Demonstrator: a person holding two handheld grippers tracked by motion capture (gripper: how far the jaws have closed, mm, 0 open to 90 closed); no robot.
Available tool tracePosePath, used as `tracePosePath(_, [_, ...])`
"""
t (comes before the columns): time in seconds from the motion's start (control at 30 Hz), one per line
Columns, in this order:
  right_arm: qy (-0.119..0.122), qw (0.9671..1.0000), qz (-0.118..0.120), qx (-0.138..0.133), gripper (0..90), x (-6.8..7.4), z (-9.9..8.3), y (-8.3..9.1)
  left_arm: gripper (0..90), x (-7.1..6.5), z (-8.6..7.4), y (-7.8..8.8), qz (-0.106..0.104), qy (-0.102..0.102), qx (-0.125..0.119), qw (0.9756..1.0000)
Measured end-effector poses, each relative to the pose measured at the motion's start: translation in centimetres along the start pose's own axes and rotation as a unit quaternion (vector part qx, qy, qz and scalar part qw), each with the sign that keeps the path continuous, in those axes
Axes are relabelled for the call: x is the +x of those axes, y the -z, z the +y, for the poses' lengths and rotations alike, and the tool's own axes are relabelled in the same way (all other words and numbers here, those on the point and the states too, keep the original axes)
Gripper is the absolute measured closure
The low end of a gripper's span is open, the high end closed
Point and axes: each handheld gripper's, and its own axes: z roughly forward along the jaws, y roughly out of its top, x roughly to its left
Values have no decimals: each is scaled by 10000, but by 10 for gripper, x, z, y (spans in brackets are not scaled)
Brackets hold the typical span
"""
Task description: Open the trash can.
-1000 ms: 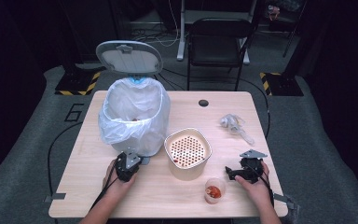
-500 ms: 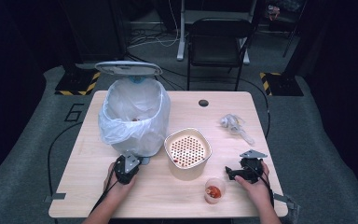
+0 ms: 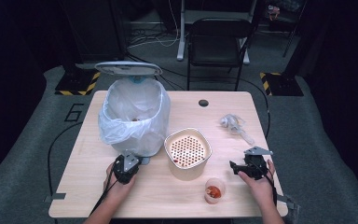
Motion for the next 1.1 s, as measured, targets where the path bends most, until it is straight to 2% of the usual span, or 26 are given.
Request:
tracePosePath(0.1, [30,10000,-33,-44,281,-1,8,4,900,-1,0,0,21,-14,0,10000])
tracePosePath(0.2, [-45,10000,54,-69,290,-8,21,4,900,-1,0,0,41,-26,3,10000])
tracePosePath(0.33, [-111,9999,-31,-104,300,-15,33,3,900,-3,0,0,90,-44,4,9999])
tracePosePath(0.4, [-194,9997,-8,-113,344,-20,38,1,900,-4,0,0,157,-190,46,9997])
tracePosePath(0.43, [-189,9998,21,-115,384,-21,39,0,900,-4,0,0,164,-159,21,9997])
tracePosePath(0.57, [-149,9998,43,-83,391,-24,45,-5,900,-4,0,0,175,-124,-14,9998])
tracePosePath(0.73, [-44,9999,-61,-110,402,-29,59,-13,900,-5,0,0,210,-195,10,9996])
tracePosePath(0.9, [-52,9998,-176,-95,401,-35,67,-19,900,-4,0,0,149,-155,32,9998])
tracePosePath(1.07, [-155,9993,-310,-113,352,-43,75,-26,900,-6,0,0,207,-192,39,9996])
tracePosePath(1.1, [-110,9992,-360,-91,345,-46,76,-27,900,-5,0,0,206,-199,42,9996])
